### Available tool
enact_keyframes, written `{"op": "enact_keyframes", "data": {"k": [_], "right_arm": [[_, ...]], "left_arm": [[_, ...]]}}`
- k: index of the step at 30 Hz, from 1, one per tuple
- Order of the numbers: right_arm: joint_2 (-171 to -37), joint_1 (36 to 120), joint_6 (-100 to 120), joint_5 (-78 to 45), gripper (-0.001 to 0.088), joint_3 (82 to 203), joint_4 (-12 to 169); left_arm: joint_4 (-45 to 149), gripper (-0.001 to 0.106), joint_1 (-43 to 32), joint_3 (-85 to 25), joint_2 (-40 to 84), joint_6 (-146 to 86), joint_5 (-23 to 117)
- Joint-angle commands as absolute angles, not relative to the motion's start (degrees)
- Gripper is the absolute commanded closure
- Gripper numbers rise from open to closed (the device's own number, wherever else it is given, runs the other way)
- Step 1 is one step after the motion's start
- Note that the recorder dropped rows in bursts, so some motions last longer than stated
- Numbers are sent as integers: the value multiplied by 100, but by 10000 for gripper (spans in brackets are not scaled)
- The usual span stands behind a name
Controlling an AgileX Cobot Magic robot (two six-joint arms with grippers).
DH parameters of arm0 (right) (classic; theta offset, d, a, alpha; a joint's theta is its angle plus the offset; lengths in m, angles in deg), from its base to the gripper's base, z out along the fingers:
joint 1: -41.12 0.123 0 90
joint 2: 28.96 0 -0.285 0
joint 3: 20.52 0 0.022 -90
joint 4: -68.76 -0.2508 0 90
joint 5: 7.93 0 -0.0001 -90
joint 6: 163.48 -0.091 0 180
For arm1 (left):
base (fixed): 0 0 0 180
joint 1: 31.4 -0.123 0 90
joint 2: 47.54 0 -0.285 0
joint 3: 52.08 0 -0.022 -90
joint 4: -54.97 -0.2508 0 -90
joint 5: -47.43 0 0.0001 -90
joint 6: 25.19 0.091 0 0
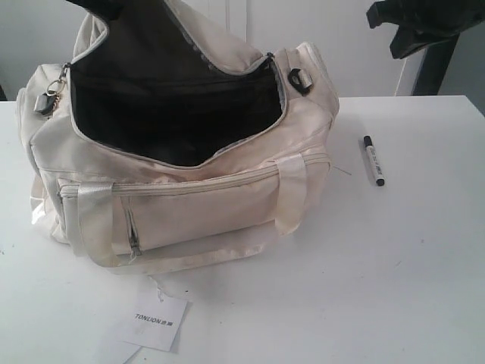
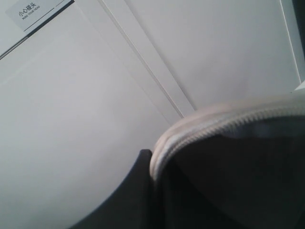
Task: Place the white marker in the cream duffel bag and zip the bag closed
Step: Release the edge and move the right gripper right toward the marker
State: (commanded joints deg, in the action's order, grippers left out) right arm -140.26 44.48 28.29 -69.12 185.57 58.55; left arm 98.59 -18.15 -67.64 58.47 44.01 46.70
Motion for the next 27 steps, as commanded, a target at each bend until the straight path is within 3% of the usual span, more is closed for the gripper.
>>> {"op": "enact_keyframes", "data": {"k": [4, 10, 27], "right_arm": [[-14243, 4438, 2829, -6932, 699, 18557, 5864], [-14769, 4269, 2753, -6711, 366, 18557, 5829], [-15921, 4124, 2631, -5915, 386, 18557, 5817]], "left_arm": [[9859, 989, -1815, -6764, 5847, 4401, 4670], [9859, 989, -1815, -6764, 5847, 4401, 4670], [9859, 989, -1815, -6764, 5847, 4401, 4670]]}}
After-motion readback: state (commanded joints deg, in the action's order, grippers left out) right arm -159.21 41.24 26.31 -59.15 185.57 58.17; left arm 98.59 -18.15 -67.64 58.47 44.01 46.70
